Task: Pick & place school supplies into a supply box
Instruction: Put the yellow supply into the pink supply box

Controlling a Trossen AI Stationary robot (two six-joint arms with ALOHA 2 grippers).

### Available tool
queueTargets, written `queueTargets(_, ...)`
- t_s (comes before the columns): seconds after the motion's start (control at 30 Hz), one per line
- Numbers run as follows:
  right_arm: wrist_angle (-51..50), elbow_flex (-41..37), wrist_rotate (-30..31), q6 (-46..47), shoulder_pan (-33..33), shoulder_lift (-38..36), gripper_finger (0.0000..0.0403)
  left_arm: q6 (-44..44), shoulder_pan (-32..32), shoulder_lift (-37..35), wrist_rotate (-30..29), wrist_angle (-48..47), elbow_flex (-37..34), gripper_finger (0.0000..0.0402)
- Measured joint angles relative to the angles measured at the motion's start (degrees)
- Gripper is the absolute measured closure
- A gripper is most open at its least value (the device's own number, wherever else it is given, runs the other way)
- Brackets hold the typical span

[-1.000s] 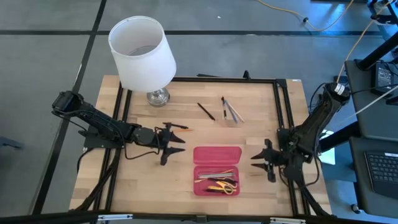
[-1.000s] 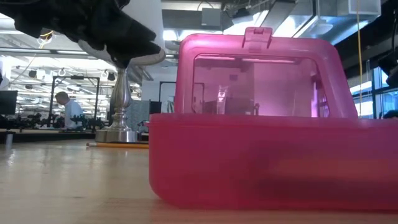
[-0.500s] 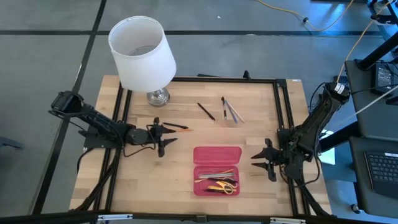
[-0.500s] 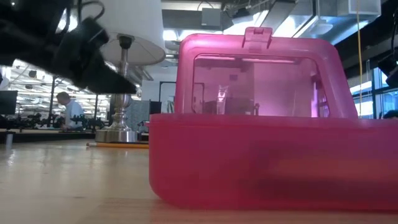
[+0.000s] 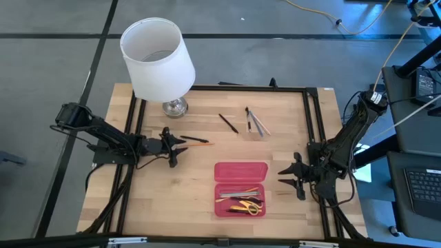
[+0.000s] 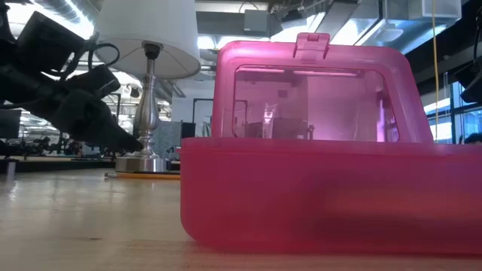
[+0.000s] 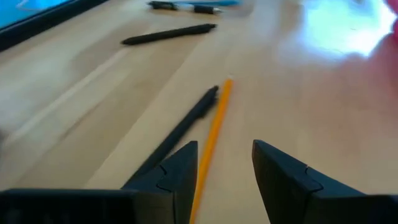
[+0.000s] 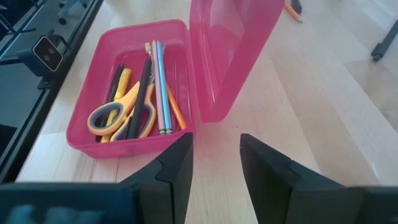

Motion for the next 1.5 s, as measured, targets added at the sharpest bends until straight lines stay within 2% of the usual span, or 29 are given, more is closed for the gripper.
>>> queueTargets(0.83, -0.1, 0.0, 0.0, 0.0, 0.0, 0.0, 0.0267, -2.4, 6.3, 0.0, 5.8, -12.9, 0.1, 0.0258)
queueTargets(1.0, -0.1, 0.0, 0.0, 0.0, 0.0, 0.0, 0.0267, -5.0, 6.5, 1.1, 6.5, -12.3, 0.1, 0.0264)
queueTargets(1.17, -0.2, 0.0, 0.0, -1.2, 0.0, 0.0, 0.0267, -10.2, 4.4, 3.9, 3.7, -11.1, 0.2, 0.0296)
queueTargets(1.33, -0.1, 0.0, 0.0, -1.4, 0.0, 0.0, 0.0267, -11.9, 2.3, 8.0, 1.5, -5.0, 0.0, 0.0326)
queueTargets(1.5, -0.1, 0.0, 0.0, -1.4, 0.0, 0.0, 0.0267, -12.7, 1.6, 12.9, 1.2, -0.7, 0.4, 0.0336)
